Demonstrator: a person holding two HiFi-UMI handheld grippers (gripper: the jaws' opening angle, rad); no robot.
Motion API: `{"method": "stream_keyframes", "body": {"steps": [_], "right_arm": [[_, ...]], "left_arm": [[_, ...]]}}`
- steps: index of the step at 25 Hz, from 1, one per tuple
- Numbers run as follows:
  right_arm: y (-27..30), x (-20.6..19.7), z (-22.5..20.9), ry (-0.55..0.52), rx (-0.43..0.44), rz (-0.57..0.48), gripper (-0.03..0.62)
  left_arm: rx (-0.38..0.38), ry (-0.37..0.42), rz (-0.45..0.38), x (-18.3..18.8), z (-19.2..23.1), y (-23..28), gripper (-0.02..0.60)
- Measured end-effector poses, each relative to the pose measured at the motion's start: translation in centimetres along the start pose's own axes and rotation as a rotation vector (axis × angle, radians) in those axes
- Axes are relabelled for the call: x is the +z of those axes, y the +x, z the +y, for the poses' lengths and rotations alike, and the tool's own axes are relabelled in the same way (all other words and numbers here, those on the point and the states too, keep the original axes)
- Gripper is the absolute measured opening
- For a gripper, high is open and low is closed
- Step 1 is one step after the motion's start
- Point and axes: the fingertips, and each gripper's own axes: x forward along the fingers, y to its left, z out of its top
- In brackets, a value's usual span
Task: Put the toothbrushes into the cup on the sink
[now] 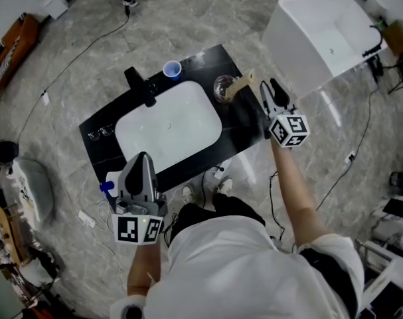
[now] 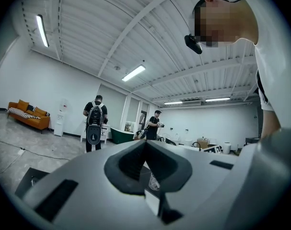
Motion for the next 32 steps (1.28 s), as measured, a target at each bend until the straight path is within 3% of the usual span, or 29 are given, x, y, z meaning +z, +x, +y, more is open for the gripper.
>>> {"method": "stream_keyframes", "body": {"steps": [8, 15, 20, 32], "right_arm": [[-8.7, 1.0, 1.0, 0.058, -0.063, -0.001, 0.141], [-11.8, 4.3, 2.3, 0.068, -0.107, -0.078, 0.136], [-14.3, 6.2, 3.7, 0.070, -0.140, -0.124, 0.084], [-17.8, 10.3, 9.3, 0.010, -0.153, -0.181, 0.064]], "left_arm": [[-0.056, -0.017, -0.027, 0.0, -0.3, 0.5, -0.002], [-0.130, -0.011, -0.033, 0.4, -1.3, 1.3, -0.002], [-0.154, -0.024, -0.025, 0.2, -1.0, 0.9, -0.002], [-0.226, -0.068, -0.009, -1.1, -0.5, -0.8, -0.002]]}}
